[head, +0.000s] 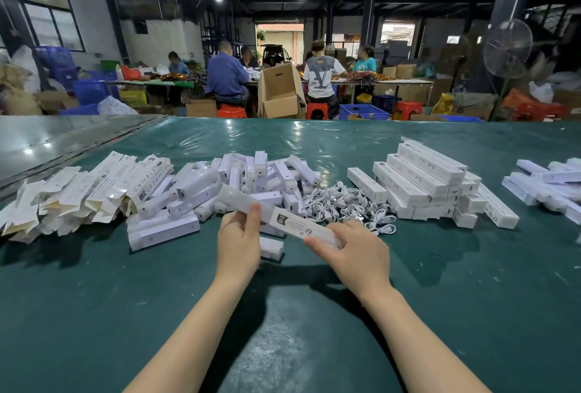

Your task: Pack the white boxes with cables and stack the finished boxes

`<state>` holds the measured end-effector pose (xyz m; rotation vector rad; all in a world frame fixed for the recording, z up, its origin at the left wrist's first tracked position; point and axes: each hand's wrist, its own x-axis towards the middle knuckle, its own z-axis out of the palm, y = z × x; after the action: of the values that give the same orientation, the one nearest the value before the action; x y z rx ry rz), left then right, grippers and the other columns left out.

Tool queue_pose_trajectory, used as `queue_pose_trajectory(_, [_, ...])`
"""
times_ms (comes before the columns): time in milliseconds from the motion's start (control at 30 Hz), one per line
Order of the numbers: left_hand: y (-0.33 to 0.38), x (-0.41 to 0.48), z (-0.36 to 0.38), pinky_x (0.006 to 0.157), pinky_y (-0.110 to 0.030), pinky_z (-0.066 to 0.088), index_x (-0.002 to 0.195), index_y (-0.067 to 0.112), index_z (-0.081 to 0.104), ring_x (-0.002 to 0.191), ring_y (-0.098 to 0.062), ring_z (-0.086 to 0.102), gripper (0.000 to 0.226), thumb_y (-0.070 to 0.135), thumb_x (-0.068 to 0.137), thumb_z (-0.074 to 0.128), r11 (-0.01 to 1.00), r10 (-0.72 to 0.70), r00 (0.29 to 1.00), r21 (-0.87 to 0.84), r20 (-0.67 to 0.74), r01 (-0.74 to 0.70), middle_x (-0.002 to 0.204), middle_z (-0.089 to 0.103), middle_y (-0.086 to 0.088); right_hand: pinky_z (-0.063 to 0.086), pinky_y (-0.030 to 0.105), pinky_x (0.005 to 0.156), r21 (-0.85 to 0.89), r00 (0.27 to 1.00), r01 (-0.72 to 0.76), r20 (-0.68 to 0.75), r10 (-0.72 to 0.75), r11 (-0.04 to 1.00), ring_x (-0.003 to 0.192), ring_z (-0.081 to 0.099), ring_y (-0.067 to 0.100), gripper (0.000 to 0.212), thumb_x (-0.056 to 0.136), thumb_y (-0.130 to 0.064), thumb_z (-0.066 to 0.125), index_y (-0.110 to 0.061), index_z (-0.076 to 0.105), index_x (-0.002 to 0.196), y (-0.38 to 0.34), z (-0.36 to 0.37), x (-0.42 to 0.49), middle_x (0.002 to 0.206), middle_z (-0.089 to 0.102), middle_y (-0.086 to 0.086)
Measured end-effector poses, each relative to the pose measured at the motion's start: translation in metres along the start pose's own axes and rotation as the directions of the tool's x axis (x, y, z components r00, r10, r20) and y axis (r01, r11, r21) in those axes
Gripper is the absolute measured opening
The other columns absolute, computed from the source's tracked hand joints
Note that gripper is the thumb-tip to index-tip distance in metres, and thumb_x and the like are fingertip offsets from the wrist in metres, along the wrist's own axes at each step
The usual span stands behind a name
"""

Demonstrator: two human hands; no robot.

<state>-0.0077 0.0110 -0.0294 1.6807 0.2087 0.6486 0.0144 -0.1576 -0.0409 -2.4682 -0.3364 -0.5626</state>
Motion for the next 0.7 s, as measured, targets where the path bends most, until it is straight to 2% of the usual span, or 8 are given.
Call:
queue_pose_trajectory(67, [0.001, 0.001, -0.001, 0.09, -0.034, 0.044, 0.091, 0.026, 0.053, 0.093, -0.016, 0.054, 0.006, 0.031, 0.091, 0.053, 0.994, -0.071, 0.997, -0.082, 0.017, 0.072, 0.115, 0.052, -0.007, 0.023, 0.016, 0.051, -0.024, 1.0, 0.001, 0.005, -0.001, 1.0, 0.068, 0.045, 0.009, 0.042, 0.073, -0.07, 0.049, -0.033, 0.064, 0.082, -0.002, 0.001, -0.001, 0.067, 0.043, -0.011])
queue_pose_trajectory(200, [0.001, 0.002, -0.005, 0.071, -0.022, 0.052, 0.111, 0.023, 0.028, 0.071, 0.002, 0.062, 0.051, 0.009, 0.082, 0.067, 0.958, -0.019, 0.996, -0.286, -0.083, -0.005, 0.103, 0.052, 0.007, 0.03, 0.028, 0.057, -0.111, 1.0, 0.027, 0.019, -0.025, 0.993, 0.077, 0.056, 0.016, 0.051, 0.075, -0.072, 0.045, -0.026, 0.063, 0.085, -0.009, 0.005, -0.002, 0.071, 0.045, -0.009])
queue_pose_trajectory(267, [0.001, 0.004, -0.007, 0.064, -0.019, 0.053, 0.107, 0.02, 0.033, 0.074, -0.002, 0.063, 0.04, 0.008, 0.084, 0.064, 0.955, -0.009, 0.996, -0.297, -0.091, -0.019, 0.1, 0.055, 0.004, 0.032, 0.029, 0.061, -0.12, 1.0, 0.031, 0.006, -0.03, 0.992, 0.082, 0.058, 0.018, 0.052, 0.077, -0.072, 0.042, -0.026, 0.064, 0.089, -0.012, 0.007, -0.003, 0.08, 0.053, -0.007])
queue_pose_trajectory(333, [0.002, 0.002, -0.003, 0.062, -0.024, 0.052, 0.091, 0.018, 0.049, 0.081, -0.015, 0.06, 0.007, 0.013, 0.092, 0.054, 0.977, -0.024, 0.999, -0.215, -0.046, 0.014, 0.093, 0.059, -0.002, 0.031, 0.028, 0.06, -0.116, 1.0, 0.018, -0.017, -0.02, 0.993, 0.083, 0.058, 0.018, 0.051, 0.078, -0.071, 0.041, -0.027, 0.063, 0.091, -0.015, 0.007, -0.004, 0.085, 0.055, -0.006])
queue_pose_trajectory(433, [0.004, -0.008, 0.01, 0.063, -0.028, 0.051, 0.08, 0.025, 0.055, 0.075, -0.01, 0.059, 0.023, 0.021, 0.098, 0.041, 0.968, -0.116, 0.99, -0.214, 0.084, 0.132, 0.084, 0.06, 0.005, 0.03, 0.028, 0.06, -0.089, 0.999, -0.018, -0.036, 0.014, 0.996, 0.083, 0.057, 0.016, 0.045, 0.078, -0.068, 0.047, -0.028, 0.063, 0.091, -0.016, 0.005, -0.005, 0.087, 0.056, -0.007])
queue_pose_trajectory(500, [0.007, -0.014, 0.016, 0.061, -0.027, 0.052, 0.096, 0.027, 0.046, 0.076, -0.011, 0.06, 0.004, 0.023, 0.096, 0.047, 0.942, -0.149, 0.977, -0.28, 0.152, 0.187, 0.091, 0.056, 0.002, 0.035, 0.028, 0.064, 0.036, 0.998, -0.024, -0.049, 0.026, 0.999, 0.084, 0.056, 0.016, 0.037, 0.079, -0.058, 0.057, -0.025, 0.066, 0.092, -0.019, 0.007, -0.005, 0.09, 0.059, -0.006])
queue_pose_trajectory(633, [0.008, -0.012, 0.012, 0.071, -0.03, 0.053, 0.105, 0.027, 0.029, 0.068, -0.002, 0.06, 0.036, 0.006, 0.09, 0.055, 0.96, -0.04, 0.999, -0.277, 0.008, 0.041, 0.087, 0.056, 0.002, 0.037, 0.014, 0.078, 0.442, 0.999, 0.034, 0.0, -0.038, 0.896, 0.094, 0.059, 0.02, 0.016, 0.087, -0.01, 0.058, -0.007, 0.072, 0.095, -0.024, 0.007, 0.002, 0.093, 0.064, -0.002])
queue_pose_trajectory(700, [0.014, -0.005, 0.002, 0.067, -0.026, 0.053, 0.106, 0.022, 0.025, 0.076, -0.007, 0.057, 0.036, 0.005, 0.091, 0.052, 0.945, -0.026, 0.998, -0.327, -0.064, 0.004, 0.09, 0.054, 0.003, 0.035, 0.015, 0.083, 0.364, 0.999, -0.036, -0.018, 0.046, 0.931, 0.105, 0.056, 0.023, 0.025, 0.088, 0.0, 0.05, -0.004, 0.068, 0.106, -0.008, -0.001, 0.01, 0.106, 0.065, 0.005])
